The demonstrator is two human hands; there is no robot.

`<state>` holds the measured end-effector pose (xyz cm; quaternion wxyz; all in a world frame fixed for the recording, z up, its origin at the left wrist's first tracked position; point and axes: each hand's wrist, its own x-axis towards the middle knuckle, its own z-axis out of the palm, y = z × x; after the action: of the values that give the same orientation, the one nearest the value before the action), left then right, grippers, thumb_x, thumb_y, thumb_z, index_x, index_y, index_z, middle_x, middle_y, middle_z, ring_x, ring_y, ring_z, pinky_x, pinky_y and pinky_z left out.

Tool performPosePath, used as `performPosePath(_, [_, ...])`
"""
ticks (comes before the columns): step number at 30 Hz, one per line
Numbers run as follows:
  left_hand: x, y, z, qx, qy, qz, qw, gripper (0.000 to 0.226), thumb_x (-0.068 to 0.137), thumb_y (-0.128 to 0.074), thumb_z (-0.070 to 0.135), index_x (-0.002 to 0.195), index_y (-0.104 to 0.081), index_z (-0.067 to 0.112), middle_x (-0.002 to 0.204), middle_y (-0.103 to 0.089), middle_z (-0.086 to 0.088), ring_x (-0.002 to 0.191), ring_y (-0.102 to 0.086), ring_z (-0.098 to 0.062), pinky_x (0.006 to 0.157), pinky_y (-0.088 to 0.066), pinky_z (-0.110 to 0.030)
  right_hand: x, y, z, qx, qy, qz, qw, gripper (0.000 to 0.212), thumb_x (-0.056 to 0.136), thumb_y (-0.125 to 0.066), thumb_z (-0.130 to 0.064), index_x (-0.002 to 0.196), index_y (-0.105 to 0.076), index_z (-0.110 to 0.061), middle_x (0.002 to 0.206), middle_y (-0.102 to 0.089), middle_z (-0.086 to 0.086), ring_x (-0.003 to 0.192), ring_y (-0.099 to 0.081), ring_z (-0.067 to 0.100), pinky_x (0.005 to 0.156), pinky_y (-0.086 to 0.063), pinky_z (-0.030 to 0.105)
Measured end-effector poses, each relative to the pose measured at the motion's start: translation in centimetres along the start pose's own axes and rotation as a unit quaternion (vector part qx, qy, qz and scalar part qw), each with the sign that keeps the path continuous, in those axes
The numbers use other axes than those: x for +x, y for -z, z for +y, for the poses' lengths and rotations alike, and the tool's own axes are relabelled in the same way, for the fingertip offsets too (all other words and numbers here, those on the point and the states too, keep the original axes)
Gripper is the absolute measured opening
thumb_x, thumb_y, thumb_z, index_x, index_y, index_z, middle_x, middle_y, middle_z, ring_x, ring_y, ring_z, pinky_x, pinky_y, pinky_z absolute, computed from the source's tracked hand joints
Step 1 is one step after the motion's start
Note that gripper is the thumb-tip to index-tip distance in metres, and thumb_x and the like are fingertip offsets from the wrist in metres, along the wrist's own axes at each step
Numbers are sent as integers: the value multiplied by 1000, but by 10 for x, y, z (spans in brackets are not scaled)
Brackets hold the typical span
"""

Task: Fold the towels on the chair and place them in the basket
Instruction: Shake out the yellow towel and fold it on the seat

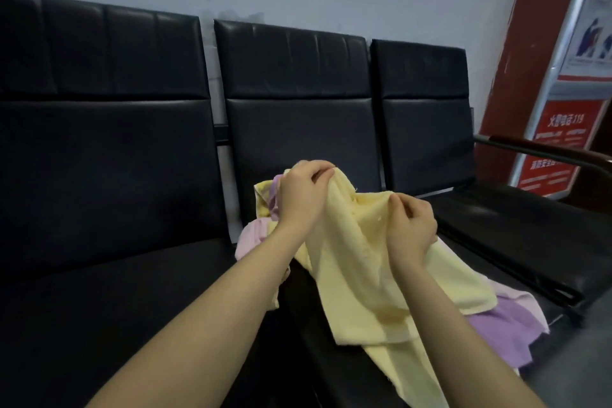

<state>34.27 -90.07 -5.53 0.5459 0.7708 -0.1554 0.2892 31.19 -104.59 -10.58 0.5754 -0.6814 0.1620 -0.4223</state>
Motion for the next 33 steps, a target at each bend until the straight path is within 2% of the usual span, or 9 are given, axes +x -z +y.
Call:
performPosePath(4, [18,10,32,-18,-30,-1,999,14,91,-62,21,99,-74,20,98,-68,8,96,-60,-9,93,-48,-32,10,0,-27,70,-11,28,997,17,94,-55,-30,82,-65,-36,102,-64,-11,92,-58,4,107,-36,50])
performPosePath(10, [20,26,59,-68,-34,-21,997,11,91,-62,19,96,-71,21,97,-65,10,94,-59,-4,86,-49,-20,13,7,-70,119,45,41,991,20,98,-48,-27,83,-56,-39,91,-63,-14,91,-58,8,103,-39,53])
performPosePath(14, [14,41,66,-71,-73,4,995,11,92,-60,17,89,-67,26,96,-59,14,92,-57,-1,80,-43,-8,4,11,-99,107,119,-6,987,23,101,-43,-27,84,-49,-41,76,-58,-27,79,-56,8,94,-45,53])
performPosePath(17, [11,58,70,-96,-60,21,993,11,93,-59,18,90,-66,25,90,-66,12,89,-61,-3,79,-47,-14,-6,8,-113,122,141,-28,982,21,100,-48,-24,85,-53,-37,77,-60,-24,74,-56,1,83,-51,46])
performPosePath(19, [11,76,78,-114,-53,48,991,10,93,-60,18,90,-67,23,86,-67,11,87,-62,-5,77,-48,-17,-17,6,-123,129,164,-40,977,20,99,-49,-22,86,-56,-36,80,-60,-22,78,-57,1,86,-50,46])
performPosePath(23, [12,125,100,-121,-66,99,985,7,94,-59,18,93,-66,19,87,-65,11,85,-60,-1,71,-46,-8,-43,1,-155,155,219,-59,962,17,97,-54,-18,90,-62,-31,88,-64,-10,85,-61,7,84,-53,44])
performPosePath(26, [1,170,103,-96,-75,117,986,9,94,-58,21,96,-67,20,89,-65,12,84,-59,2,70,-47,-7,-73,-7,-174,148,260,-87,950,19,92,-61,-19,85,-65,-37,89,-65,-14,88,-62,8,88,-50,49])
performPosePath(30, [-33,225,82,-16,-65,108,992,11,94,-58,19,100,-67,19,93,-65,11,87,-58,3,75,-46,-8,-126,-24,-170,134,229,-149,953,18,85,-68,-21,83,-67,-39,90,-64,-18,92,-62,10,94,-43,56])
performPosePath(33, [-66,258,56,17,-31,109,993,11,94,-58,19,98,-68,22,96,-65,9,91,-59,-1,78,-46,-14,-169,-33,-158,122,199,-204,951,18,84,-71,-18,79,-69,-36,88,-64,-14,89,-62,8,93,-45,49])
